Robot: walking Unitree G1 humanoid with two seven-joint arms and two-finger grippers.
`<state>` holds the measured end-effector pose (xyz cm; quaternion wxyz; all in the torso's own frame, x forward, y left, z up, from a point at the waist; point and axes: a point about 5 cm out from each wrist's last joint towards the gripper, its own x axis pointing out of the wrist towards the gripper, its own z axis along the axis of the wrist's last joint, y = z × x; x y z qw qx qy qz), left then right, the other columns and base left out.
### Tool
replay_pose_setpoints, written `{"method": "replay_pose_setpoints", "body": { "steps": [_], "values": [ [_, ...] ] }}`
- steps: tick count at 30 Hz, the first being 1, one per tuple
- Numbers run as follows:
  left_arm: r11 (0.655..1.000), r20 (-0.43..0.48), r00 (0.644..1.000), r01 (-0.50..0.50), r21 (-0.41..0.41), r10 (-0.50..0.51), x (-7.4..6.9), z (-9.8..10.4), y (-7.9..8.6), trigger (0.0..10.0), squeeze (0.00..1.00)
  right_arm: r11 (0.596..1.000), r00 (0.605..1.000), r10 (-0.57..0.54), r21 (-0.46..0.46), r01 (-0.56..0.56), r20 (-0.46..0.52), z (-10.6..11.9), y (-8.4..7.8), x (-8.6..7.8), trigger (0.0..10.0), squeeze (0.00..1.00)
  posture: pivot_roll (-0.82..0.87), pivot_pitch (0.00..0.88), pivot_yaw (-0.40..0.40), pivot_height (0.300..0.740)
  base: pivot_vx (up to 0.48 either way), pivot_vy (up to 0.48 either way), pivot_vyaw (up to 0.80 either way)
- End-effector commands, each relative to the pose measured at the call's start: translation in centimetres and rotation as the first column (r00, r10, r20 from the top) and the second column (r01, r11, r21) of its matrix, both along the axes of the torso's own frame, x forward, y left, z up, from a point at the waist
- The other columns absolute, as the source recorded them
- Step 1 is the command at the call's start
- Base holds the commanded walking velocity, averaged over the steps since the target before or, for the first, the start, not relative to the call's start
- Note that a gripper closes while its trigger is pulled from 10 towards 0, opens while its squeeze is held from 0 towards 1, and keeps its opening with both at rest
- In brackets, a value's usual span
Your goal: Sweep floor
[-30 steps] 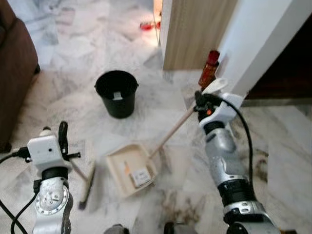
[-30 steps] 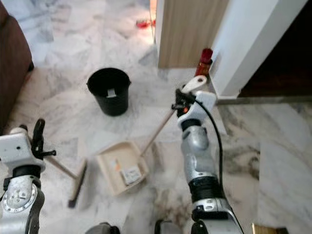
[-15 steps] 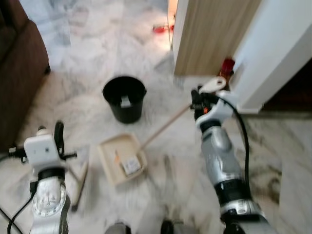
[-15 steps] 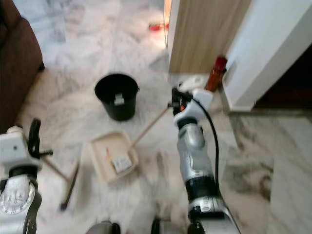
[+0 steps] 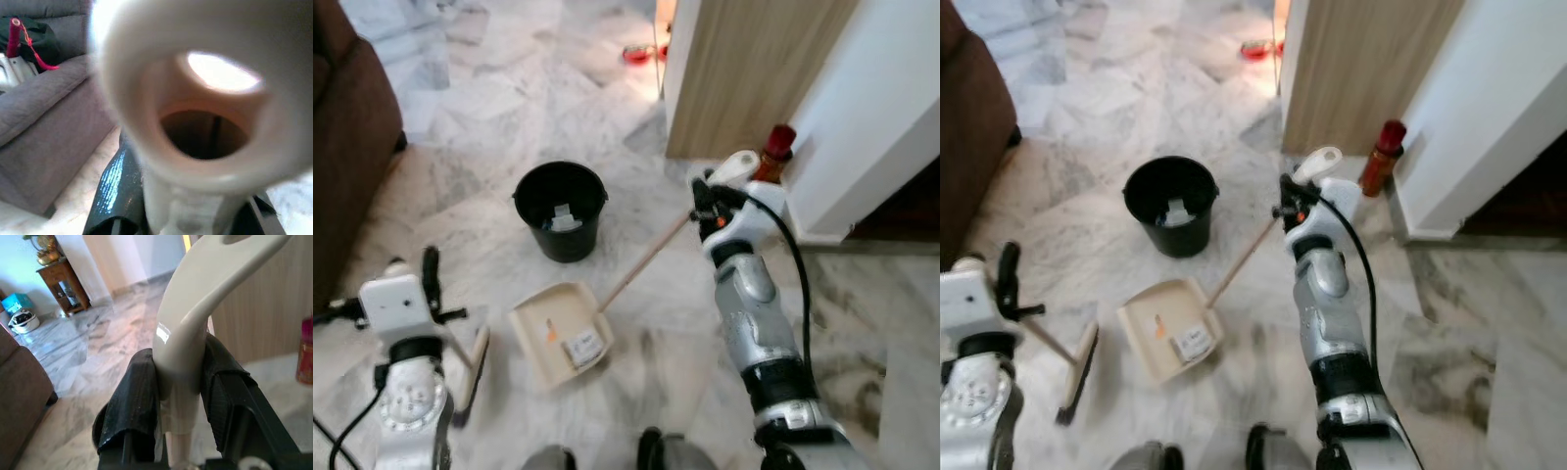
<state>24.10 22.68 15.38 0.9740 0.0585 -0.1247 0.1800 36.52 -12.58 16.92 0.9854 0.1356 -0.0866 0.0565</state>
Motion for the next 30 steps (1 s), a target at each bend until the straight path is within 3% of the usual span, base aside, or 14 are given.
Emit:
{"method": "replay_pose_setpoints", "body": {
  "steps": [1, 10, 30],
  "values": [
    [0.999, 0.013, 1.000, -0.023, 0.025, 0.023, -0.4, 0.4, 0.6, 10.0, 0.00, 1.000, 0.999, 0.007, 0.004, -0.007, 0.053, 1.2, 0.5, 0.0, 10.0, 0.00, 0.08, 0.249, -0.057, 0.740, 0.371, 0.000, 0.00],
    [0.999, 0.010, 1.000, 0.009, 0.040, -0.009, -0.3, 0.3, 0.1, 10.0, 0.00, 1.000, 0.997, -0.007, 0.005, 0.006, 0.075, 1.9, 0.2, 0.1, 10.0, 0.00, 0.08, 0.254, -0.056, 0.740, 0.066, 0.000, 0.00],
    [0.999, -0.002, 1.000, 0.022, 0.050, -0.022, -0.2, 0.2, 0.2, 10.0, 0.00, 0.998, 0.961, -0.056, 0.054, 0.043, 0.271, 8.8, -0.8, -0.7, 10.0, 0.00, 0.07, 0.256, -0.046, 0.740, 0.000, 0.000, 0.00]
  ]
}}
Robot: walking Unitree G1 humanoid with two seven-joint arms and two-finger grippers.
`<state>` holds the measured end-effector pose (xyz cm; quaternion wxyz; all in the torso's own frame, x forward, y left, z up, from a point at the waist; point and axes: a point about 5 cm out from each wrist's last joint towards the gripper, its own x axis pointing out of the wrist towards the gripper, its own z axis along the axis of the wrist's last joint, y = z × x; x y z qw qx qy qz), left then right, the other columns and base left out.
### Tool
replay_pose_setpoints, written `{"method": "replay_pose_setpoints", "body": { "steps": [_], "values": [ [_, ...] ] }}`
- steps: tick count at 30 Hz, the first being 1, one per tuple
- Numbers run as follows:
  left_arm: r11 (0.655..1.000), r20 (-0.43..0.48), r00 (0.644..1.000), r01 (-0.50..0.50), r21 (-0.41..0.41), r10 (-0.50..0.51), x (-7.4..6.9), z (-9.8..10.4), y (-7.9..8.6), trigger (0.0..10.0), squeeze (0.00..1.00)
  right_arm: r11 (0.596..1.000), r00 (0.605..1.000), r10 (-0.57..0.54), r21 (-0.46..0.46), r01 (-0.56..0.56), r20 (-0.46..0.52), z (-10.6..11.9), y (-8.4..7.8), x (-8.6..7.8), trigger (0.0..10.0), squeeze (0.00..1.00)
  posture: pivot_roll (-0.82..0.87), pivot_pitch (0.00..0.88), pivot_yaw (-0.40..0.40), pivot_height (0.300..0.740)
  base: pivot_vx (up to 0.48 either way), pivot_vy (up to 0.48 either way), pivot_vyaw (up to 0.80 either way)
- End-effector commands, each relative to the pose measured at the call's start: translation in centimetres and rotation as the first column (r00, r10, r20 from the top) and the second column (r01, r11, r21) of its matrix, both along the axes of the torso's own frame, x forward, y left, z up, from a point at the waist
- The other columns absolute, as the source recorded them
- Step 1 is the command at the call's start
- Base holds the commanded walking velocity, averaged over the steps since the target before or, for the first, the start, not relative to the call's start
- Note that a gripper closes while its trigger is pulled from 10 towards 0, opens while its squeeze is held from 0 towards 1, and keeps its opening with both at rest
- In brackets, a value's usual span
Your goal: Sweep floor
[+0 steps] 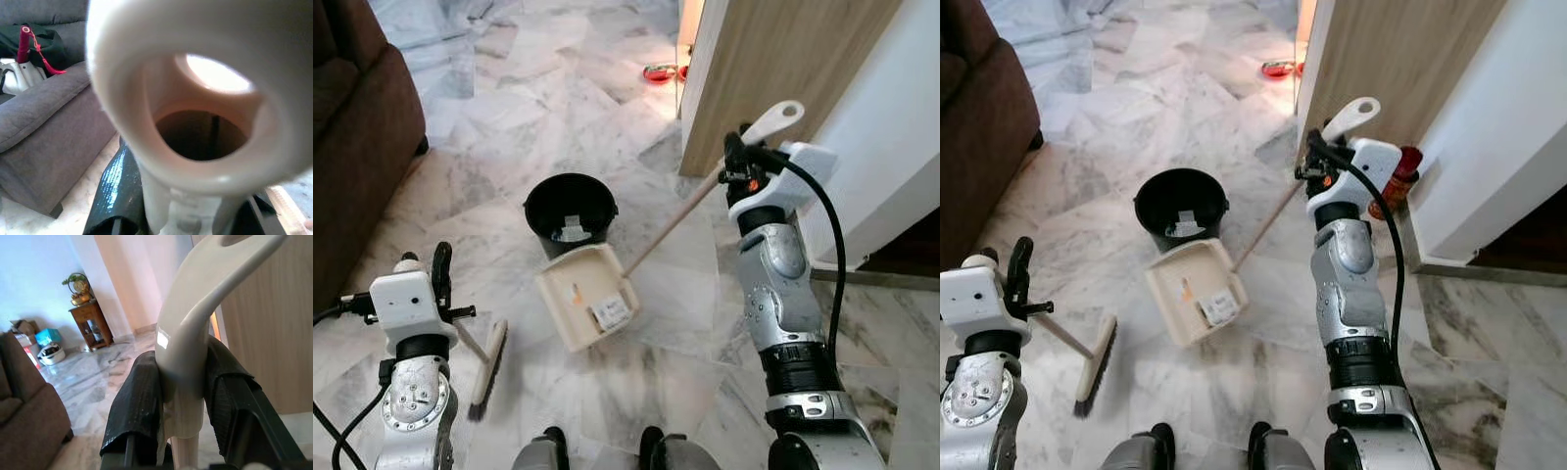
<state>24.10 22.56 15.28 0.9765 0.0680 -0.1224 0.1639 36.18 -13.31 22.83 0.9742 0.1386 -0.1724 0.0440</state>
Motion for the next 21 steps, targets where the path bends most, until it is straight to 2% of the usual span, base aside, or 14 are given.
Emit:
{"method": "replay_pose_setpoints", "body": {
  "steps": [1, 4, 14, 21],
  "values": [
    [1.000, 0.010, 1.000, -0.007, 0.029, 0.007, -0.2, 0.3, 0.3, 10.0, 0.00, 1.000, 0.993, -0.004, 0.029, 0.001, 0.122, 3.5, -0.1, -0.5, 10.0, 0.00, 0.08, 0.256, -0.043, 0.740, 0.000, 0.000, 0.00],
    [1.000, 0.007, 1.000, -0.005, 0.029, 0.005, -0.2, 0.2, 0.3, 10.0, 0.00, 0.999, 0.987, 0.003, 0.038, -0.010, 0.161, 5.1, -0.1, -0.8, 10.0, 0.00, 0.07, 0.254, -0.043, 0.740, 0.000, 0.000, 0.00],
    [1.000, 0.008, 1.000, 0.001, 0.031, -0.001, -0.2, 0.1, 0.1, 10.0, 0.00, 0.997, 0.981, -0.006, 0.071, -0.008, 0.195, 7.2, -0.4, -1.1, 10.0, 0.00, 0.08, 0.244, -0.045, 0.740, 0.000, 0.000, 0.00],
    [1.000, 0.011, 1.000, 0.005, 0.025, -0.006, -0.1, 0.1, 0.0, 10.0, 0.00, 0.997, 0.969, -0.020, 0.077, 0.001, 0.248, 9.7, -0.8, -1.3, 10.0, 0.00, 0.08, 0.232, -0.047, 0.740, 0.000, 0.000, 0.00]
  ]
}}
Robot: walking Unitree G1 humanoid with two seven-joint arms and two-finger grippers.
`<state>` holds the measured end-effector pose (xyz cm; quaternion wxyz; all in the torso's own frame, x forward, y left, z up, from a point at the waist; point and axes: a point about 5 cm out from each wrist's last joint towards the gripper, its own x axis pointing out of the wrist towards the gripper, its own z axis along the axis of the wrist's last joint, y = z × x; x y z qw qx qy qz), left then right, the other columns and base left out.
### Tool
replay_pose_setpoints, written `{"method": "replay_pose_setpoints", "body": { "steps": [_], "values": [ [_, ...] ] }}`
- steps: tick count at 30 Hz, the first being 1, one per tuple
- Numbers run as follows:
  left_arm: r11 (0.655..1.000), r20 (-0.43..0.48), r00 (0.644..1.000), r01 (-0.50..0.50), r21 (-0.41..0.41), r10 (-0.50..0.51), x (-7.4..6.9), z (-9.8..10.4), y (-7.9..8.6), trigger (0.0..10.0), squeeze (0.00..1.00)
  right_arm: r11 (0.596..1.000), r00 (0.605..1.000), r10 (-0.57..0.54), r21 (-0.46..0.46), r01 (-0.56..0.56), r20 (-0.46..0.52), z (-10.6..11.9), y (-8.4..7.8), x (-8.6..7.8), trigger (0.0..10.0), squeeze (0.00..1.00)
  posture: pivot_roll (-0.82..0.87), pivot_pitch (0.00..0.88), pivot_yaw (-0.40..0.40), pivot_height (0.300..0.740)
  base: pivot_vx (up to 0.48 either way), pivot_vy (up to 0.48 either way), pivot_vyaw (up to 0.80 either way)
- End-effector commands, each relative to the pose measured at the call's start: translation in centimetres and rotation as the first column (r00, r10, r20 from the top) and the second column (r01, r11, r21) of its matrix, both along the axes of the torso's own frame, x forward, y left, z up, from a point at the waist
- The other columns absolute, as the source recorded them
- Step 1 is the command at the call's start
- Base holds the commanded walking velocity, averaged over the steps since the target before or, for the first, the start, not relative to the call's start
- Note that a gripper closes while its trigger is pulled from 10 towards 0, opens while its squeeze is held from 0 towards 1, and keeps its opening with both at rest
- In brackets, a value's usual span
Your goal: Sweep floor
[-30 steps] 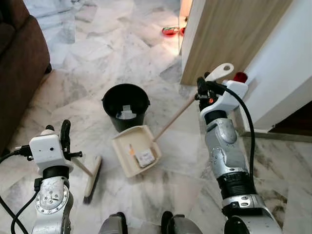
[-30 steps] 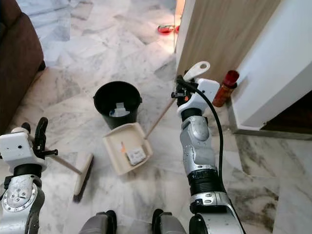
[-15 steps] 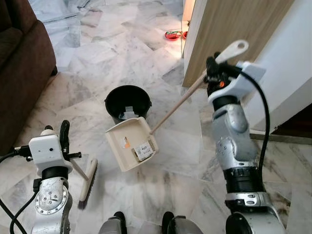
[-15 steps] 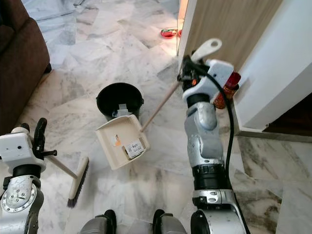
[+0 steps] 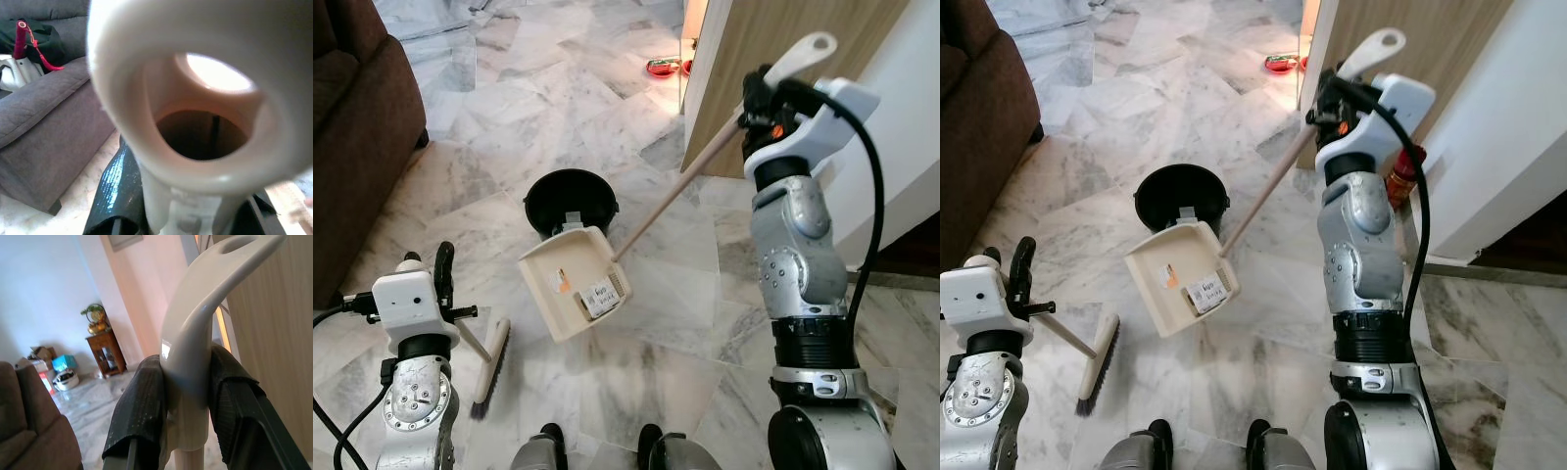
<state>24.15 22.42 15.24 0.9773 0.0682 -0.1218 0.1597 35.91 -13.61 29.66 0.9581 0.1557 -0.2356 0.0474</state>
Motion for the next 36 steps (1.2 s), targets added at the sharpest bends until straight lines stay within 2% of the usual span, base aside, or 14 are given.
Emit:
{"method": "replay_pose_setpoints", "body": {
  "steps": [1, 4, 8, 15, 29, 36],
  "values": [
    [1.000, 0.014, 1.000, -0.001, 0.023, 0.001, -0.1, 0.2, 0.1, 10.0, 0.00, 0.999, 0.991, -0.014, 0.037, 0.009, 0.134, 3.5, -0.6, -1.1, 10.0, 0.00, 0.08, 0.232, -0.047, 0.740, 0.000, 0.000, 0.00],
    [1.000, 0.015, 1.000, -0.002, 0.022, 0.001, -0.1, 0.2, 0.1, 10.0, 0.00, 0.999, 0.986, -0.017, 0.045, 0.010, 0.166, 4.7, -0.7, -1.3, 10.0, 0.00, 0.07, 0.227, -0.048, 0.740, 0.000, 0.000, 0.00],
    [1.000, 0.018, 1.000, -0.001, 0.020, 0.001, -0.1, 0.2, 0.1, 10.0, 0.00, 0.999, 0.984, -0.008, 0.052, -0.002, 0.179, 5.2, -0.5, -1.4, 10.0, 0.00, 0.07, 0.224, -0.048, 0.740, 0.000, 0.000, 0.00],
    [1.000, 0.019, 1.000, -0.012, 0.020, 0.012, -0.4, 0.2, 0.2, 10.0, 0.00, 0.994, 0.987, 0.042, 0.092, -0.057, 0.153, 4.3, 1.0, -1.0, 10.0, 0.00, 0.08, 0.238, -0.053, 0.740, 0.000, 0.000, 0.00],
    [0.998, 0.023, 0.999, -0.044, 0.042, 0.044, -0.9, 0.2, 0.6, 10.0, 0.00, 0.991, 0.988, 0.051, 0.112, -0.067, 0.143, 3.9, 1.4, -0.9, 10.0, 0.00, 0.08, 0.244, -0.049, 0.740, 0.057, 0.000, 0.00],
    [0.998, 0.026, 0.998, -0.051, 0.045, 0.050, -1.0, 0.2, 0.7, 10.0, 0.00, 0.991, 0.988, 0.056, 0.116, -0.073, 0.144, 3.9, 1.5, -1.0, 10.0, 0.00, 0.09, 0.245, -0.047, 0.740, 0.232, 0.000, 0.00]
  ]
}}
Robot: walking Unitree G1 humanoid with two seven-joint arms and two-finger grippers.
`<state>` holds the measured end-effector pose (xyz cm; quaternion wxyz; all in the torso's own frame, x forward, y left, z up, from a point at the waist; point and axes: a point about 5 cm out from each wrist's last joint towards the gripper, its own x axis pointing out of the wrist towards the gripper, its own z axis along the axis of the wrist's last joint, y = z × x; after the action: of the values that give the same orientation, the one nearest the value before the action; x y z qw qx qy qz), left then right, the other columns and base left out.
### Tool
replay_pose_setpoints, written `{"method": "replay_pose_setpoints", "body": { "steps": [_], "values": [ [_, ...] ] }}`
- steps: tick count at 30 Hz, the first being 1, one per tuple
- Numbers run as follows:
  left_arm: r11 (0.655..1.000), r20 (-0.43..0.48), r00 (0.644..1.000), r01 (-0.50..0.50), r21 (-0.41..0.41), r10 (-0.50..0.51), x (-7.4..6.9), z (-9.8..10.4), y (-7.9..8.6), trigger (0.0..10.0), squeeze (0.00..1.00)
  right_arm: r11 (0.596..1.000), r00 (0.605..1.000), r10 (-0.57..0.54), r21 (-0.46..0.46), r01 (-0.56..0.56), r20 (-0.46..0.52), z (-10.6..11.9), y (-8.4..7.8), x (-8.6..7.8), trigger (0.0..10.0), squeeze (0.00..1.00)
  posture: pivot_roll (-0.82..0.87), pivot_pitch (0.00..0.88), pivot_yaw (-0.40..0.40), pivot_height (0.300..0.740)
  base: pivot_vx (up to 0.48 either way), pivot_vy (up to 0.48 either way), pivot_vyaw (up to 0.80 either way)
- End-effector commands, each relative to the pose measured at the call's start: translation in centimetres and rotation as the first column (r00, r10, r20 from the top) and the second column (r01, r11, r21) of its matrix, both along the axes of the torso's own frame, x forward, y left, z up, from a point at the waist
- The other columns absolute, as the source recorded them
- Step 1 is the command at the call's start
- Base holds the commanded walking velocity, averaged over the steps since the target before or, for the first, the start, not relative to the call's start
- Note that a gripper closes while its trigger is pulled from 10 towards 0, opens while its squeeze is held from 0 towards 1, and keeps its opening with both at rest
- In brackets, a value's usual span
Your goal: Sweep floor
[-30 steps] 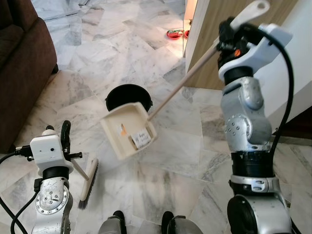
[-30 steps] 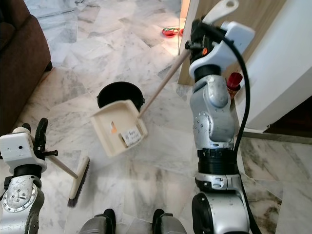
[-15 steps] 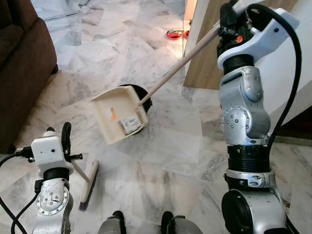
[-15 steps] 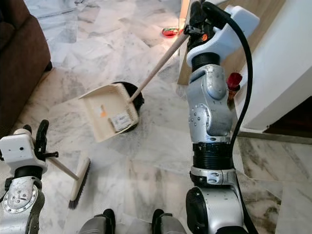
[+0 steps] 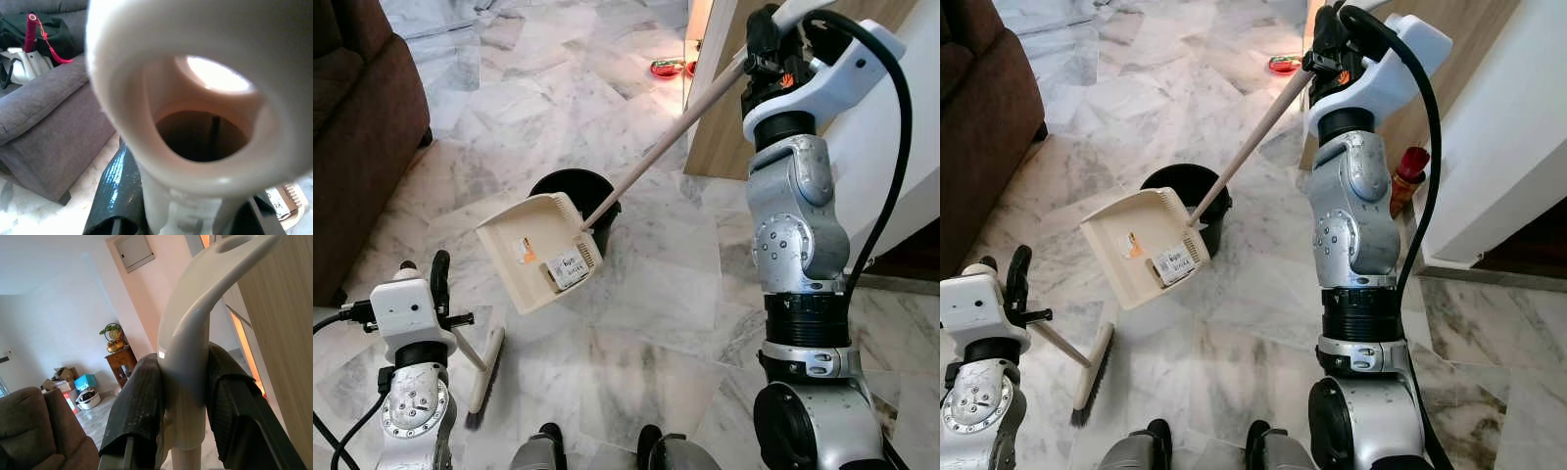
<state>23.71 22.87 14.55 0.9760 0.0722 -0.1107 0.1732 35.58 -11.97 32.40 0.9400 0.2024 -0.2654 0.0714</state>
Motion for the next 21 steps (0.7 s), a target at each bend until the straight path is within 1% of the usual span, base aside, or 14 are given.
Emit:
{"method": "replay_pose_setpoints", "body": {
  "steps": [1, 3, 6, 8, 10, 21],
  "values": [
    [0.999, 0.046, 0.999, -0.023, 0.045, 0.021, -0.51, 0.93, 0.27, 10.0, 0.00, 0.999, 0.997, 0.004, 0.038, -0.007, 0.071, 1.16, -0.11, -0.64, 10.0, 0.00, 0.09, 0.243, -0.047, 0.740, 0.326, 0.000, 0.00],
    [0.999, 0.048, 0.999, -0.025, 0.046, 0.022, -0.50, 0.98, 0.29, 10.0, 0.00, 0.999, 0.997, 0.006, 0.040, -0.009, 0.072, 1.18, -0.07, -0.64, 10.0, 0.00, 0.09, 0.243, -0.047, 0.740, 0.326, 0.000, 0.00],
    [0.999, 0.050, 0.998, -0.026, 0.047, 0.023, -0.52, 1.00, 0.27, 10.0, 0.00, 0.999, 0.997, 0.009, 0.040, -0.012, 0.074, 1.18, 0.00, -0.68, 10.0, 0.00, 0.09, 0.243, -0.049, 0.740, 0.000, 0.000, 0.00],
    [0.999, 0.051, 0.998, -0.027, 0.047, 0.025, -0.55, 0.99, 0.28, 10.0, 0.00, 0.999, 0.997, 0.013, 0.040, -0.016, 0.075, 1.20, 0.04, -0.71, 10.0, 0.00, 0.09, 0.242, -0.049, 0.740, 0.326, 0.000, 0.00],
    [0.998, 0.051, 0.998, -0.029, 0.049, 0.027, -0.55, 1.00, 0.28, 10.0, 0.00, 0.999, 0.997, 0.015, 0.039, -0.018, 0.076, 1.22, 0.05, -0.70, 10.0, 0.00, 0.09, 0.242, -0.049, 0.740, 0.000, 0.000, 0.00],
    [0.998, 0.059, 0.998, -0.034, 0.049, 0.031, -0.50, 1.05, 0.33, 10.0, 0.00, 0.999, 0.996, 0.024, 0.039, -0.028, 0.090, 1.54, 0.27, -0.81, 10.0, 0.00, 0.09, 0.232, -0.051, 0.740, 0.306, 0.000, 0.00]
  ]
}}
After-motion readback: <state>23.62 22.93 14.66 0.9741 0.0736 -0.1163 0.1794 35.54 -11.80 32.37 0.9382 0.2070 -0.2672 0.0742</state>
